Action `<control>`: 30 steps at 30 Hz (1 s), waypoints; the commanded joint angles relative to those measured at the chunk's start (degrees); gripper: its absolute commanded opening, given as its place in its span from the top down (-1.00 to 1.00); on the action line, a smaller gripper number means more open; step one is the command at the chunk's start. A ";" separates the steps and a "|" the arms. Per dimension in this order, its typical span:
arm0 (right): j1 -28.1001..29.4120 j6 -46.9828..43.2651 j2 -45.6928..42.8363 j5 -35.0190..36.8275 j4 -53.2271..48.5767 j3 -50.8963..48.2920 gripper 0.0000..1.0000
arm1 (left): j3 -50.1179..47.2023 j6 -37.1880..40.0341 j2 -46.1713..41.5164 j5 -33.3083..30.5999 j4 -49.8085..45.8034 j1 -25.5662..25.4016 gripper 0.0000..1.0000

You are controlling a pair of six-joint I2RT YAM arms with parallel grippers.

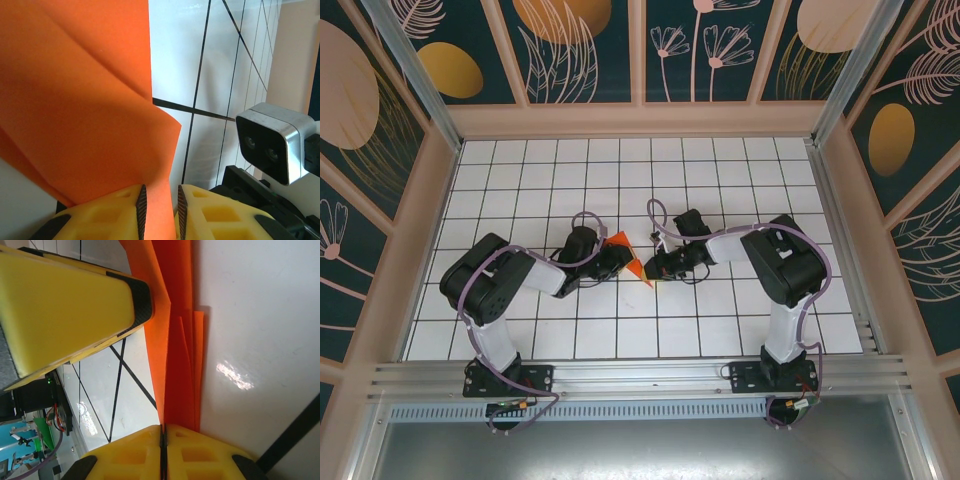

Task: Fold a paper plane with a square sheet of paper (pick it up from the middle)
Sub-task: Fold the wing for the fifth time at the center of the table.

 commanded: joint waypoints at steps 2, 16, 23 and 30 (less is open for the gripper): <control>-0.19 -1.78 -1.52 2.32 -3.55 -0.30 0.76 | 1.67 0.07 2.30 -4.42 -7.77 -0.15 0.47; -0.09 0.63 -10.94 10.89 -4.44 -0.96 0.83 | 2.17 -0.06 2.88 -5.13 -11.03 -0.11 0.62; 3.62 0.57 -9.26 14.08 -5.80 3.01 1.00 | 2.49 -0.35 3.21 -5.68 -12.49 -0.08 0.73; 5.91 0.60 -3.74 14.72 -6.43 7.04 1.00 | 2.80 -0.33 3.44 -5.99 -13.74 -0.09 0.79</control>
